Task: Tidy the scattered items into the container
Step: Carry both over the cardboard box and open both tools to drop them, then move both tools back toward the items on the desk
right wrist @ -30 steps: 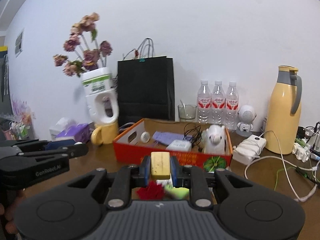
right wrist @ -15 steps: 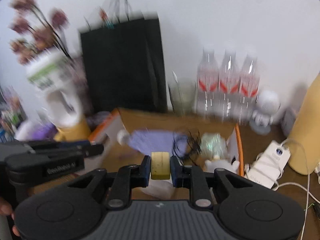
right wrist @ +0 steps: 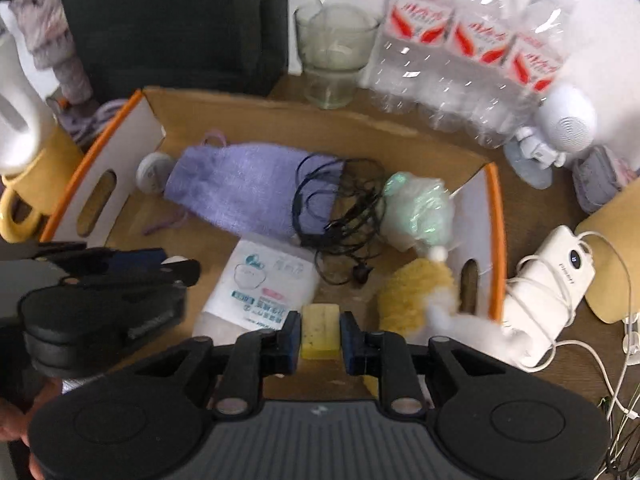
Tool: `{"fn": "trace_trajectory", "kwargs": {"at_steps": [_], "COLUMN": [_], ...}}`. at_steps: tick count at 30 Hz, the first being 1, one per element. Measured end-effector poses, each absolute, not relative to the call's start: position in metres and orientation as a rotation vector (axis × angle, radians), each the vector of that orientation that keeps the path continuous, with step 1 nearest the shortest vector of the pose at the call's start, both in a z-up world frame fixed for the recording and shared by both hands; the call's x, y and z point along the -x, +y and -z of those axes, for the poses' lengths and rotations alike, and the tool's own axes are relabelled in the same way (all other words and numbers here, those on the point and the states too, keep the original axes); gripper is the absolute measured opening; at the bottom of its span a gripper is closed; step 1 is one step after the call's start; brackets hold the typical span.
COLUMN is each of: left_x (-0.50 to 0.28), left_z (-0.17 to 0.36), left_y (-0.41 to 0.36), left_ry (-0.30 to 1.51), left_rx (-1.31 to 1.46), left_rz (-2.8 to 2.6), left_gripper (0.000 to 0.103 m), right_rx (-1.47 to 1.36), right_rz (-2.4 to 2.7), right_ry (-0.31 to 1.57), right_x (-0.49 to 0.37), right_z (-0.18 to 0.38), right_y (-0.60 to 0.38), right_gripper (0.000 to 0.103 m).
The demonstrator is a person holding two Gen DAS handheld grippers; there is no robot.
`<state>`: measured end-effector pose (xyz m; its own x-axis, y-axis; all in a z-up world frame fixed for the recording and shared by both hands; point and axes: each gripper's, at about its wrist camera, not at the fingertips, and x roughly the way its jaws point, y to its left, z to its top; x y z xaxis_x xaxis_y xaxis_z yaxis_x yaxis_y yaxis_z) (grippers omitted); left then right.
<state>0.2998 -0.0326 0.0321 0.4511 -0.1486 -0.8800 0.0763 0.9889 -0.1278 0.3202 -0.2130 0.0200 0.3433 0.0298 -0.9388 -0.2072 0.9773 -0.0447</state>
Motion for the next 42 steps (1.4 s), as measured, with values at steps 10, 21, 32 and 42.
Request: {"fn": "trace_trajectory", "kwargs": {"at_steps": [10,21,32,42], "left_x": [-0.299,-0.265,-0.217,-0.139], "left_z": [-0.063,-0.109,-0.15,-0.141], "left_y": [-0.027,-0.014,-0.018,-0.015], "left_ry": [1.099,1.04,0.937,0.682], "left_rx": [0.021,-0.018,-0.045,-0.057], "left_rz": [0.123,0.049,0.016,-0.044], "left_gripper": [0.068,0.099,0.102,0.103], "right_rx": [0.073,0.092,0.066,0.085], "right_rz": [-0.15,-0.147,-0.157,-0.183], "right_ry": [1.241,1.137,1.041,0.739], "right_x": [-0.325,-0.293,-0.243,-0.166], "right_z": [-0.028,-0.076,-0.119,-0.119], "right_y": [-0.22,-0.223,-0.234,-0.243], "right_gripper": [0.036,0.063,0.068,0.073]}}
